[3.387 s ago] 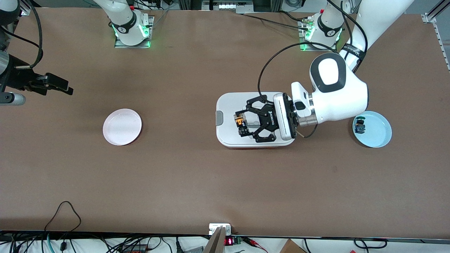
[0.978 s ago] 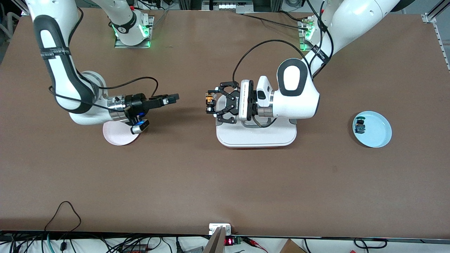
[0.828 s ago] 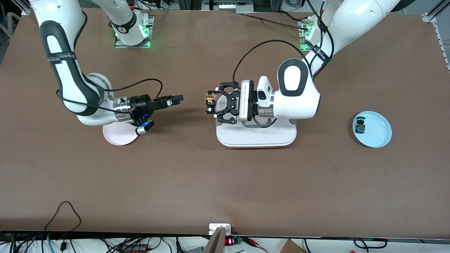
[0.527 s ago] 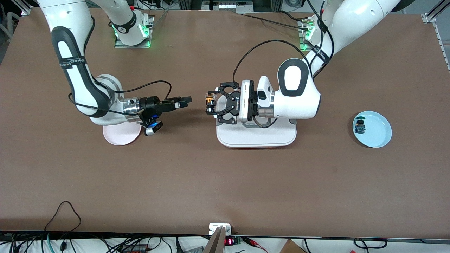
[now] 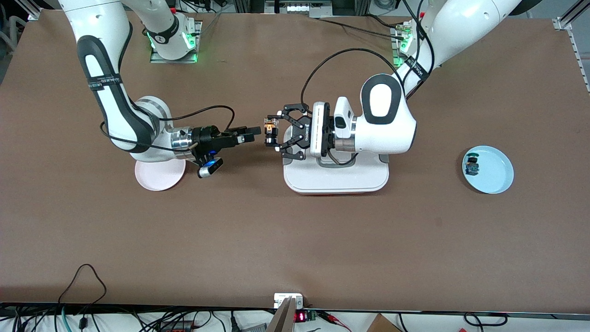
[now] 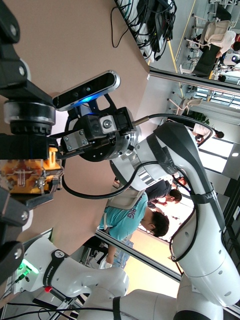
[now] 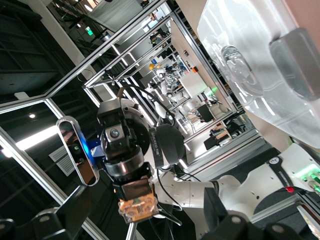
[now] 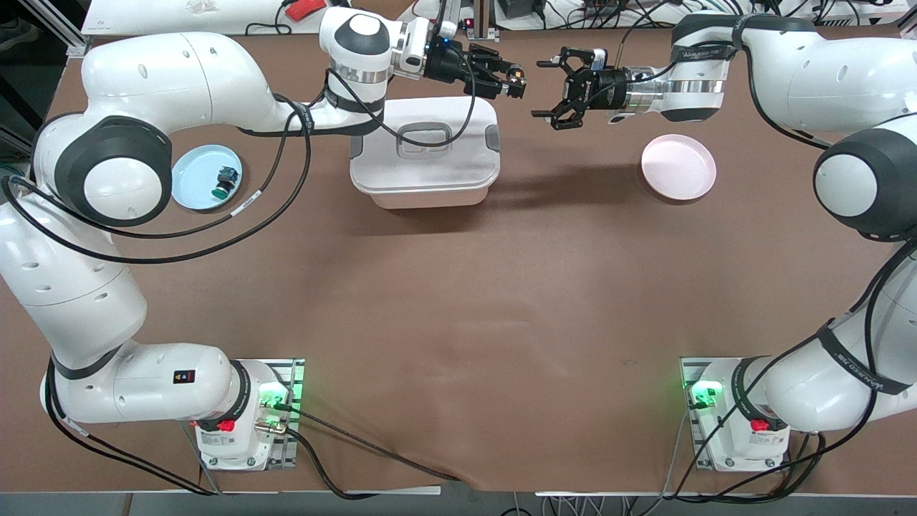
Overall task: Transfer orange switch to right arm and place
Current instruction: 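Close the right gripper on the orange switch's button end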
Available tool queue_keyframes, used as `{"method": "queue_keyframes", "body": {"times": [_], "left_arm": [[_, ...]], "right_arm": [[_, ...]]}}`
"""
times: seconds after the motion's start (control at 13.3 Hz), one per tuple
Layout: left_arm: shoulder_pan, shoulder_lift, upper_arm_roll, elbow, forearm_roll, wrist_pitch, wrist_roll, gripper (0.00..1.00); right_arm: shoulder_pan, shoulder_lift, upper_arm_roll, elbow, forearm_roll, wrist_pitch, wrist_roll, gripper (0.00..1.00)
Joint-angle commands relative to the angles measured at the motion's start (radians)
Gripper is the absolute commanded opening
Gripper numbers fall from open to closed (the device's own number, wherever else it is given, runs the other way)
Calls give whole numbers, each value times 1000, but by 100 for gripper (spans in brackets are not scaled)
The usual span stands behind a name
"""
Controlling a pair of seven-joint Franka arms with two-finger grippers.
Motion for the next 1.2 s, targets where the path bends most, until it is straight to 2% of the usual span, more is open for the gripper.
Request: {"method": "queue_keyframes", "body": {"times": [0.0,1.13], "left_arm": [[-22,-6,3,9,-80,7,20,4],[-30,-7,3,9,-97,21,20,4]], "right_arm": [[14,-5,-3,-3,32,8,-9,100],[29,-49,-5,-3,27,6,92,100]]}}
